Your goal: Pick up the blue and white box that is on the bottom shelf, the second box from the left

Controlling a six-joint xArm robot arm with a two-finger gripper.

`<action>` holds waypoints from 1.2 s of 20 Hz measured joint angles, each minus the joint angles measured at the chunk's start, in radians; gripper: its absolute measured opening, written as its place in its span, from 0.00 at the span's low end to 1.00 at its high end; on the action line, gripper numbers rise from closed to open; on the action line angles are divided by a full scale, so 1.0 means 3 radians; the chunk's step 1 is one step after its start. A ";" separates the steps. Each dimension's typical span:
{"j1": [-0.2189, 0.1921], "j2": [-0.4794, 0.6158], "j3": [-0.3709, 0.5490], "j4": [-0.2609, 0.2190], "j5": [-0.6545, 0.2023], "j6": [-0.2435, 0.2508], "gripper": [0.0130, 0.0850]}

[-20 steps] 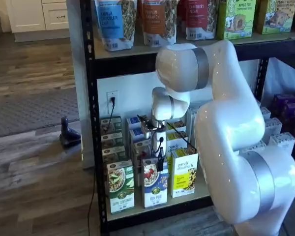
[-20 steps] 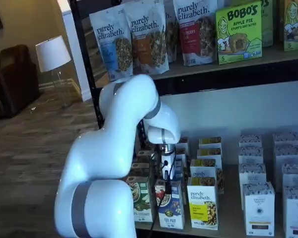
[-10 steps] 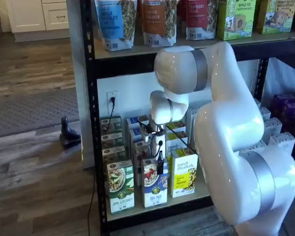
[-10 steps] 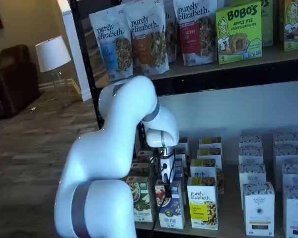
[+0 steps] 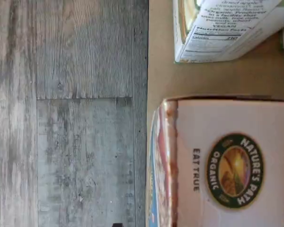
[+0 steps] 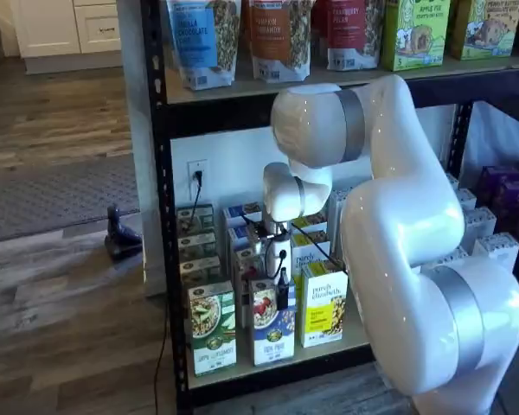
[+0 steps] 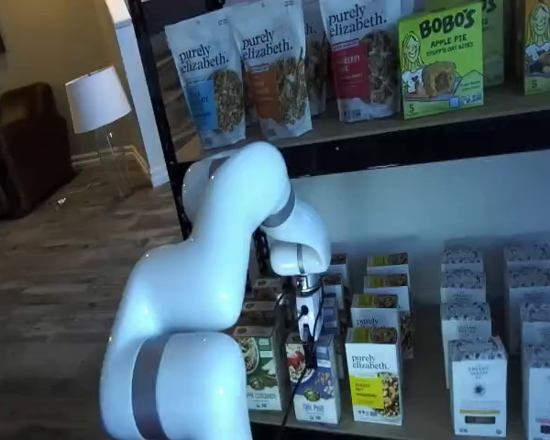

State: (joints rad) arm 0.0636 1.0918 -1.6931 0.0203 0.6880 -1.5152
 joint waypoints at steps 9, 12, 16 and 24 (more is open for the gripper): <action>-0.0001 -0.0002 0.0029 -0.0051 -0.0030 0.0041 0.78; -0.0001 -0.0007 0.0045 -0.0066 -0.0048 0.0053 0.78; -0.0002 -0.0015 0.0069 -0.0059 -0.0077 0.0045 0.78; -0.0006 -0.0032 0.0103 -0.0066 -0.0097 0.0048 0.56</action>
State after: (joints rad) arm 0.0619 1.0823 -1.6621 0.0004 0.6588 -1.5008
